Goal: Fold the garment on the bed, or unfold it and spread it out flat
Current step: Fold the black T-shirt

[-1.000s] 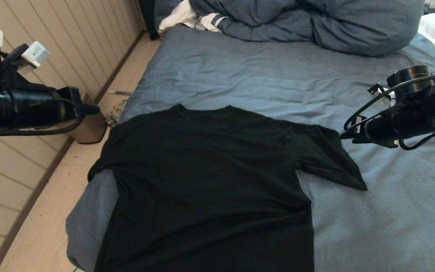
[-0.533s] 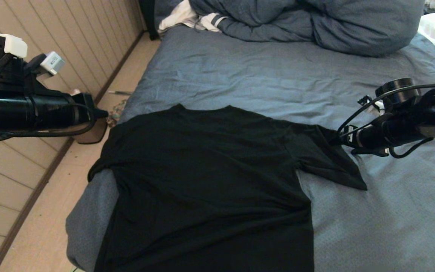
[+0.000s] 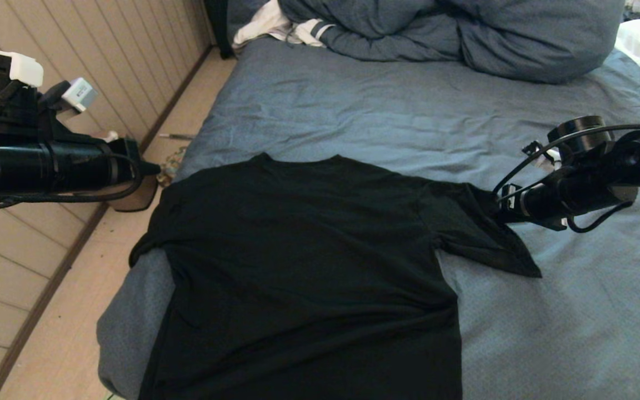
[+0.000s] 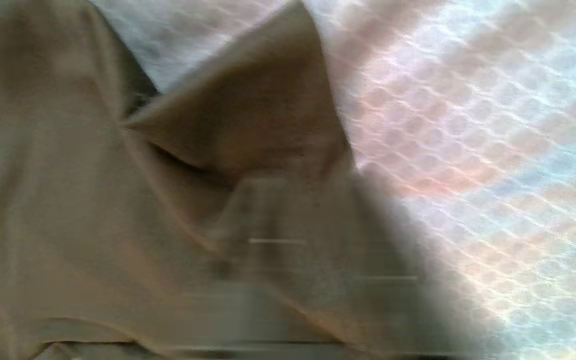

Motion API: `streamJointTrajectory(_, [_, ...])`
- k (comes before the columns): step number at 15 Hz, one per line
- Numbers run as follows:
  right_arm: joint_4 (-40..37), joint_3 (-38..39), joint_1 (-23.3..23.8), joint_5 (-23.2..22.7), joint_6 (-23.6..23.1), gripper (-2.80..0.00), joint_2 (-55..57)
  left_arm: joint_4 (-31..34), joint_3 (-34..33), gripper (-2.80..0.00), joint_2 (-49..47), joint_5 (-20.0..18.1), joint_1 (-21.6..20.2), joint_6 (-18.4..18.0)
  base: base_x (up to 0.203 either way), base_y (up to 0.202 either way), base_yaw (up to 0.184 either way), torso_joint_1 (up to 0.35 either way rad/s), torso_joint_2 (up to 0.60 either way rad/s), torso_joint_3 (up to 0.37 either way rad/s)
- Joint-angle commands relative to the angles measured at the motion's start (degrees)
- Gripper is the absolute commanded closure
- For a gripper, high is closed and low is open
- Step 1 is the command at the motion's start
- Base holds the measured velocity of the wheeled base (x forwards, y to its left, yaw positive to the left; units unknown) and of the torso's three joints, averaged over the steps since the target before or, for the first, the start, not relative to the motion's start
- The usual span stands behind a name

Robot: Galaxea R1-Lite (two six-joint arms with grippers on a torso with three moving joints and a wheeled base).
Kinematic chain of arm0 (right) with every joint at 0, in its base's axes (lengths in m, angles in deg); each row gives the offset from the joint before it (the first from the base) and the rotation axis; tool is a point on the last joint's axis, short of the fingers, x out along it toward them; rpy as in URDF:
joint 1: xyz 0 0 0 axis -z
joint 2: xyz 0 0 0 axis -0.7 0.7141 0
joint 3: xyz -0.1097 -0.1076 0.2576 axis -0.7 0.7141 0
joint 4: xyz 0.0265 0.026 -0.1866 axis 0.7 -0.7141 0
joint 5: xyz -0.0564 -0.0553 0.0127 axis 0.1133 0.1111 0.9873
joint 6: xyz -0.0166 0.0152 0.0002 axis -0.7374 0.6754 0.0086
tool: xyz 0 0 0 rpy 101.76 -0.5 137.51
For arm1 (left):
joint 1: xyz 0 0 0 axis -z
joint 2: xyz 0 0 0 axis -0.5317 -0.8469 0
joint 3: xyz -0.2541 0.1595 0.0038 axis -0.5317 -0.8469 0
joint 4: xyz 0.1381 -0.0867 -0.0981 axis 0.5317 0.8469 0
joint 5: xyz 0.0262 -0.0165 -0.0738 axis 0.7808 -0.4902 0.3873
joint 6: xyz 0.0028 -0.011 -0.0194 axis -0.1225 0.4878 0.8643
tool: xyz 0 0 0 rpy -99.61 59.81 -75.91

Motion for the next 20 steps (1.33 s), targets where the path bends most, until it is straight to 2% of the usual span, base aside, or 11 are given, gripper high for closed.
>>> streamJointTrajectory(1, [-0.06,-0.6,0.36,0.01,0.11,0.0,-0.87,0.04,0.07,0.0,0.35,-0.09,0.0,0.18,0.0,0.0,0.0,0.0,0.0,0.0])
streamJointTrajectory(7, [-0.06,-1.75,2.78,-0.3,0.11,0.0,-3.32,0.04,0.51,0.0,1.19,-0.01,0.0,0.09,0.0,0.0,0.0,0.0,0.0,0.0])
streamJointTrajectory(12, [-2.35,-6.27,6.05,-0.51,0.2,0.0,-5.2,0.04,0.59,0.0,1.5,-0.09,0.0,0.09,0.0,0.0,0.0,0.0,0.0,0.0])
streamJointTrajectory(14, [-3.64,-8.29,6.51,-2.78,0.51,0.0,-5.75,0.04,0.59,0.0,1.58,-0.09,0.0,0.18,0.0,0.0,0.0,0.0,0.0,0.0])
streamJointTrajectory(16, [-3.69,-10.14,5.07,-4.23,3.18,0.0,-6.14,0.04,0.51,0.0,1.5,-0.09,0.0,0.27,0.0,0.0,0.0,0.0,0.0,0.0])
streamJointTrajectory(20, [-3.72,-13.63,-2.29,-4.29,5.38,0.0,-4.49,0.04,-1.28,0.0,2.63,-0.09,0.0,0.35,0.0,0.0,0.0,0.0,0.0,0.0])
